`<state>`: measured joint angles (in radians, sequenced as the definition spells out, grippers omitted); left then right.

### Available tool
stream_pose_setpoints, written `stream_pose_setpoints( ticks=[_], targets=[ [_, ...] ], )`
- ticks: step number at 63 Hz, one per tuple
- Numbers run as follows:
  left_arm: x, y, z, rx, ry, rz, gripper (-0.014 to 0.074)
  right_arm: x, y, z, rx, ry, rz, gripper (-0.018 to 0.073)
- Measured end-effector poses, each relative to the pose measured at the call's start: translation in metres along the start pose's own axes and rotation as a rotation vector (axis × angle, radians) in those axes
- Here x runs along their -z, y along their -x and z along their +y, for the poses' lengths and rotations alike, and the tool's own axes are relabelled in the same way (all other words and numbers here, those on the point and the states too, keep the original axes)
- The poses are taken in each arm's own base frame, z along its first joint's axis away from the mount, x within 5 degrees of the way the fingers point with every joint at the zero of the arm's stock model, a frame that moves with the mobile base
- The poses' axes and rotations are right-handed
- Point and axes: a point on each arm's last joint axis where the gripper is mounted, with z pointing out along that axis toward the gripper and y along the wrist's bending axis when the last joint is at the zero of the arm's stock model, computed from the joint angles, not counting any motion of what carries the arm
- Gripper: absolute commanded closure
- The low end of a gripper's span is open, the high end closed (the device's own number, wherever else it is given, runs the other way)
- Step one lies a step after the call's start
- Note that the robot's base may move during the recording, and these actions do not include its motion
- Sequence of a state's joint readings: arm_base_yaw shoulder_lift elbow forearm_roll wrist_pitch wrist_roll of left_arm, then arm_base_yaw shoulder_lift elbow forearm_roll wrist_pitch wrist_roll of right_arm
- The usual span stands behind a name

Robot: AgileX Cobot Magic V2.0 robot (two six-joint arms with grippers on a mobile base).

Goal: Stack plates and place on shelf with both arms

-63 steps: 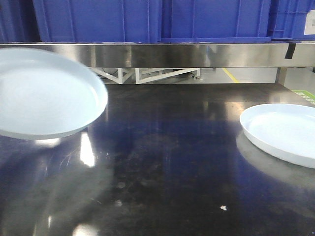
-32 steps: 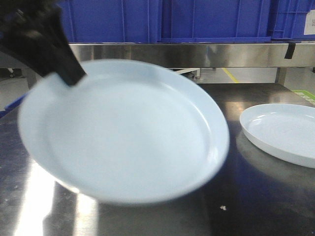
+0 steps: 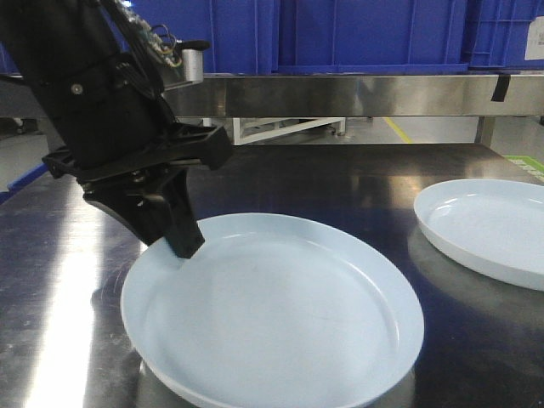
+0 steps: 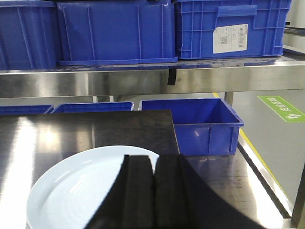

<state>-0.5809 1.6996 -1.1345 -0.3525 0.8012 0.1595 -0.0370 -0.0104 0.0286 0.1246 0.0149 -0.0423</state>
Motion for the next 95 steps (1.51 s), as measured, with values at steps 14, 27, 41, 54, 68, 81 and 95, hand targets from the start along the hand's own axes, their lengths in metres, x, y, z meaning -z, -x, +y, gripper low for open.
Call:
stream_pose_setpoints(
  ticks=[14,27,41,54,68,81,95],
  targets=[
    [0.000,0.000,0.000,0.003,-0.002,-0.003,0.0391,0.000,0.000,0.000,0.000,0.000,0.000,0.0510],
    [0.001,0.000,-0.001,0.005,-0.006,-0.006,0.0190,0.000,0.000,0.000,0.000,0.000,0.000,0.0510],
    [0.047,-0.003,-0.011,-0.045,0.000,-0.128,0.0139,0.000,0.000,0.000,0.000,0.000,0.000,0.0510],
    [0.113,-0.021,-0.015,-0.126,0.090,-0.334,0.0242,0.000,0.000,0.000,0.000,0.000,0.000,0.0510],
    [0.168,-0.073,0.007,-0.062,0.208,-0.571,0.0423,0.000,0.000,0.000,0.000,0.000,0.000,0.0510],
    [0.186,-0.139,0.026,0.023,0.333,-0.759,0.0512,0.000,0.000,0.000,0.000,0.000,-0.002,0.0510],
    [0.180,-0.191,0.033,0.082,0.436,-0.918,0.0512,0.002,0.015,0.002,0.000,0.005,-0.026,0.0504]
  ],
)
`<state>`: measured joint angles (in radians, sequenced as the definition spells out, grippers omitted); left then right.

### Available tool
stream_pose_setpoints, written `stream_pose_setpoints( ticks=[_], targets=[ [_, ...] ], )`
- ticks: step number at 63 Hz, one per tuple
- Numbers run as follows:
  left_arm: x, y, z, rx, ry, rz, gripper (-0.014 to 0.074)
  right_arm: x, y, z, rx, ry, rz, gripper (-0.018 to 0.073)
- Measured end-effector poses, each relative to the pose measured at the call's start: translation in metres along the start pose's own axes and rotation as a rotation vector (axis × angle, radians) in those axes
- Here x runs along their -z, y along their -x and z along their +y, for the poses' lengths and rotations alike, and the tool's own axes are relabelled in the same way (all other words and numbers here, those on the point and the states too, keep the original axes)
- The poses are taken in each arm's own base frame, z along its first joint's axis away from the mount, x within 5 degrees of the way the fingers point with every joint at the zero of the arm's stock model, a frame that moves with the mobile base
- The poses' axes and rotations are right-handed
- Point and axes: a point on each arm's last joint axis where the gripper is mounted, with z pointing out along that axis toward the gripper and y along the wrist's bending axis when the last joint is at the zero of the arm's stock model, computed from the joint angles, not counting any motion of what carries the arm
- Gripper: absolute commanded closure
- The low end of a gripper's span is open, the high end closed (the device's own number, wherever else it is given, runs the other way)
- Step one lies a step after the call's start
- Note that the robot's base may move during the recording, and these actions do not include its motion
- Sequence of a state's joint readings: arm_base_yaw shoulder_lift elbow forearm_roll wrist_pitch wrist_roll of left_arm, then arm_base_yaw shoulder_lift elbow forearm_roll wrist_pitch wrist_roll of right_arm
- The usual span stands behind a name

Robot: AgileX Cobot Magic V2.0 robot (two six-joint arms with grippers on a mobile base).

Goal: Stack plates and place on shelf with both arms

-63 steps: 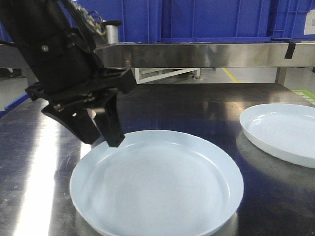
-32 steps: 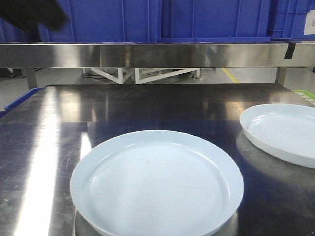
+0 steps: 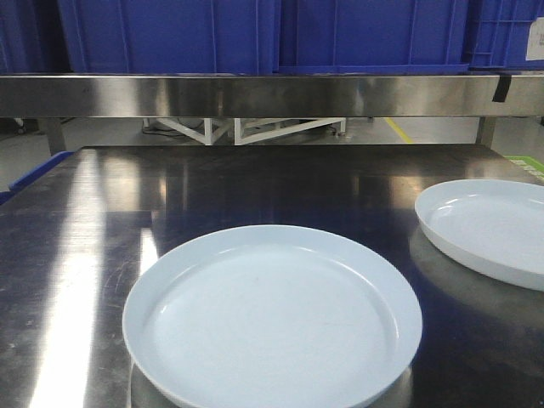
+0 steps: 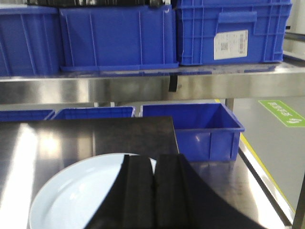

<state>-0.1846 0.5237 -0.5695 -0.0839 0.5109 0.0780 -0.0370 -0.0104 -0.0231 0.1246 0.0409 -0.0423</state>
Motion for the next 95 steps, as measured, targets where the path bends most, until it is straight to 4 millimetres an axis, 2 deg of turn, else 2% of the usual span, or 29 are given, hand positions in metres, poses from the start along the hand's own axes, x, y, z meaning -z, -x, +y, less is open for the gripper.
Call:
stream_pose_setpoints(
  ticks=[10,16,22,30,34,38,42,54,62,70,77,82,86,95],
  targets=[
    [0.002,-0.014,0.001,0.004,0.013,-0.029,0.0512,0.009,0.042,0.005,0.002,0.019,-0.024,0.0501],
    [0.002,-0.014,0.001,0.004,0.014,-0.042,0.0512,0.014,0.072,0.009,0.005,0.032,0.011,0.0501],
    [0.002,-0.013,0.001,0.004,0.015,-0.051,0.0512,0.009,0.096,0.012,0.008,0.038,0.091,0.0501],
    [0.002,-0.013,0.001,0.004,0.015,-0.054,0.0512,-0.015,0.129,0.016,0.012,0.041,0.258,0.0501],
    [0.002,-0.013,0.001,0.002,0.010,-0.054,0.0512,-0.027,0.140,0.017,0.012,0.042,0.317,0.0501],
    [0.002,-0.013,0.000,0.000,0.006,-0.054,0.0512,-0.048,0.151,0.019,0.011,0.042,0.403,0.0501],
    [0.002,-0.013,0.000,-0.001,0.003,-0.053,0.0512,-0.065,0.155,0.019,0.011,0.042,0.483,0.0501],
    [0.002,-0.013,0.000,-0.001,0.004,-0.054,0.0512,-0.116,0.149,0.020,0.009,0.040,0.781,0.0497],
    [0.002,-0.013,0.000,-0.001,0.004,-0.054,0.0512,-0.144,0.130,0.018,0.005,0.035,0.955,0.0493],
    [0.002,-0.013,0.000,-0.001,0.004,-0.054,0.0512,-0.166,0.107,0.016,0.005,0.025,1.073,0.0362],
    [0.002,-0.013,0.000,-0.001,0.004,-0.054,0.0512,-0.181,0.089,0.013,0.022,0.010,1.154,0.0171],
    [0.002,-0.013,0.000,-0.001,0.004,-0.054,0.0512,-0.188,0.080,0.011,0.031,0.003,1.183,0.0072],
    [0.002,-0.013,0.000,-0.001,0.004,-0.054,0.0512,-0.193,0.075,0.010,0.038,-0.002,1.190,0.0033],
    [0.002,-0.013,0.000,-0.001,0.004,-0.054,0.0512,-0.202,0.067,-0.001,0.017,-0.040,1.194,0.0038]
  ],
)
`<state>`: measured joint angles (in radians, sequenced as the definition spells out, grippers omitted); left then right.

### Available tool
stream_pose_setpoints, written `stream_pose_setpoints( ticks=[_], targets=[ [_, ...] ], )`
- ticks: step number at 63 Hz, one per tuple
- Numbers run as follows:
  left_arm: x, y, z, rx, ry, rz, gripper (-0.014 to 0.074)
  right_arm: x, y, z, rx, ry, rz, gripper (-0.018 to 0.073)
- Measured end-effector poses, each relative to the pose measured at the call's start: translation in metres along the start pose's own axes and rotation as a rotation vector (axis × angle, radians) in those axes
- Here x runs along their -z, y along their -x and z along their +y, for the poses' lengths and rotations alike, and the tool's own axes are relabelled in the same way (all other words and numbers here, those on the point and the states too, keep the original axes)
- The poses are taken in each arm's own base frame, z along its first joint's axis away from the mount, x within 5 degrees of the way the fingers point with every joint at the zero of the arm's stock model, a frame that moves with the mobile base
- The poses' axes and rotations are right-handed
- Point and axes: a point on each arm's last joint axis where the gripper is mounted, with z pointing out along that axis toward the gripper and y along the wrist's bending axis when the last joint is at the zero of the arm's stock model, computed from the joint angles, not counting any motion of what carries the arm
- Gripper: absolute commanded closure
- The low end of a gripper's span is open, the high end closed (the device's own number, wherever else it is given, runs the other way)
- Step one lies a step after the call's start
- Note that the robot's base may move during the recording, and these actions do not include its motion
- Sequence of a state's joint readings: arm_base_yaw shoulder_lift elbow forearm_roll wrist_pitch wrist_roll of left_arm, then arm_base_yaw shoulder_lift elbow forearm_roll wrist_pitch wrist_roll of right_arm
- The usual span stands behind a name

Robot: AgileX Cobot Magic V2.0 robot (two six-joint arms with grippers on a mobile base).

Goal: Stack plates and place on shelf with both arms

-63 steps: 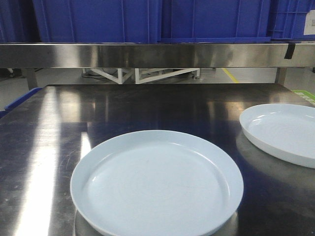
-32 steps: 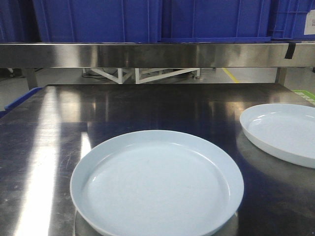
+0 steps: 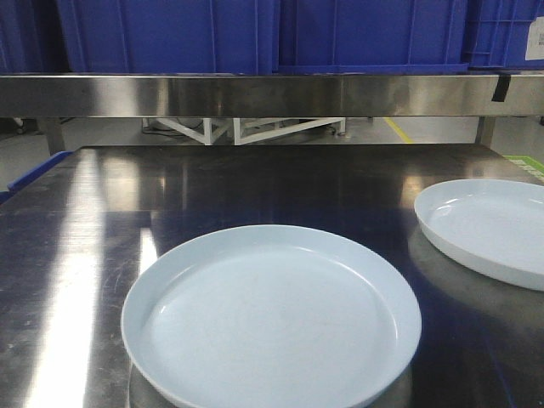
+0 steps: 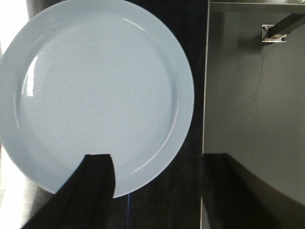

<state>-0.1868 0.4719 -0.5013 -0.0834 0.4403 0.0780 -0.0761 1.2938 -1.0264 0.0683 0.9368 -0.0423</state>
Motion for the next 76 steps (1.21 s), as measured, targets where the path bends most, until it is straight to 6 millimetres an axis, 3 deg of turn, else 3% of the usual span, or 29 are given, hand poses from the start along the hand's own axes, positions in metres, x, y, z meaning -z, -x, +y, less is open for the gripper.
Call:
stream_pose_setpoints(
  ticks=[14,43,57,63,76],
  targets=[
    [0.000,0.000,0.000,0.000,0.000,0.000,0.0512,-0.018,0.004,-0.016,-0.046,-0.031,0.044,0.0038],
    [0.000,0.000,0.000,0.000,0.000,0.000,0.0512,-0.081,0.008,-0.020,-0.062,-0.024,0.193,0.0038],
    [0.000,0.000,0.000,0.000,0.000,0.000,0.0512,-0.100,0.009,-0.022,-0.065,-0.026,0.214,0.0043],
    [0.000,0.000,0.000,0.000,0.000,0.000,0.0512,-0.105,0.010,-0.023,-0.066,-0.026,0.216,0.0097],
    [0.000,0.000,0.000,0.000,0.000,0.000,0.0512,-0.110,0.010,-0.023,-0.051,-0.021,0.228,0.0313]
  ],
)
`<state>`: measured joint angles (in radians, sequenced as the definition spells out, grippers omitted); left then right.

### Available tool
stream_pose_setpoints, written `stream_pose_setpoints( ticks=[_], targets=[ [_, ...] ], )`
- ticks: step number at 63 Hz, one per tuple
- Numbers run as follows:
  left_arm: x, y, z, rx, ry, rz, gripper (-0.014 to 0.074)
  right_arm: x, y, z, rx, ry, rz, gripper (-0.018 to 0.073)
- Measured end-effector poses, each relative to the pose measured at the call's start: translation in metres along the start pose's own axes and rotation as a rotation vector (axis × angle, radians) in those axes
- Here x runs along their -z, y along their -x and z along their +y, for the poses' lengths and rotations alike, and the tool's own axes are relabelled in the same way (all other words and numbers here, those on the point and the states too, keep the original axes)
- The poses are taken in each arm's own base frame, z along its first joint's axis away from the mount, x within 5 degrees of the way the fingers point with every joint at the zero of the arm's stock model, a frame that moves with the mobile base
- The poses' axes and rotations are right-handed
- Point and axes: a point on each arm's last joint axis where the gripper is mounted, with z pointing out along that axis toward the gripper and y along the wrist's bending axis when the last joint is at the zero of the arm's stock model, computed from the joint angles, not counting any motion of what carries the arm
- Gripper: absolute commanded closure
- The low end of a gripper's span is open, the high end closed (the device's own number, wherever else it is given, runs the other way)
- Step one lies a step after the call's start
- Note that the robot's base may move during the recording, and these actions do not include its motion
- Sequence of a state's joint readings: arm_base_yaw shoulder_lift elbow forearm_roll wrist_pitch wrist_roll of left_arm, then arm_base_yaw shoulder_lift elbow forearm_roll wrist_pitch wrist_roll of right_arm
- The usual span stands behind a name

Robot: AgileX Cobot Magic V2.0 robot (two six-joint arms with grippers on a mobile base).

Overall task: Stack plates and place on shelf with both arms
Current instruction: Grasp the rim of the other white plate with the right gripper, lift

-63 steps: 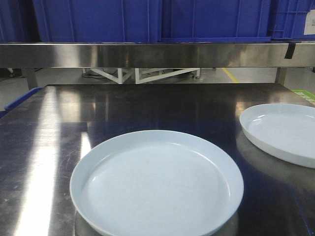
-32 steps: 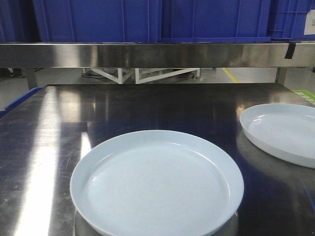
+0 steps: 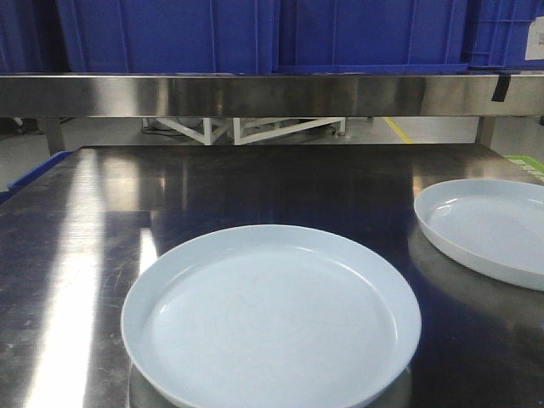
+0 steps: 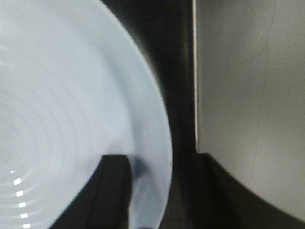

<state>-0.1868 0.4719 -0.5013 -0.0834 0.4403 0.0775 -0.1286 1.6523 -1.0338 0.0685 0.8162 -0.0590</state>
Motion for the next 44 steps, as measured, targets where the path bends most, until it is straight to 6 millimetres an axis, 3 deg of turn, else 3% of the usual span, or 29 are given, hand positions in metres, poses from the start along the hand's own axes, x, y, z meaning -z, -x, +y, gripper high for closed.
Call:
stream_pose_setpoints(
  ticks=[15,28,36,44],
  targets=[
    [0.000,0.000,0.000,0.000,0.000,-0.002,0.0512,0.002,0.002,0.001,-0.006,0.010,-0.008,0.0512],
    [0.000,0.000,0.000,0.000,0.000,-0.002,0.0512,0.008,0.001,0.002,-0.007,0.013,-0.013,0.0501],
    [0.000,0.000,0.000,0.000,0.000,-0.002,0.0512,0.028,-0.003,0.003,-0.003,0.014,-0.050,0.0501],
    [0.000,0.000,0.000,0.000,0.000,-0.002,0.0512,0.062,-0.013,0.005,0.008,0.013,-0.121,0.0501]
  ],
)
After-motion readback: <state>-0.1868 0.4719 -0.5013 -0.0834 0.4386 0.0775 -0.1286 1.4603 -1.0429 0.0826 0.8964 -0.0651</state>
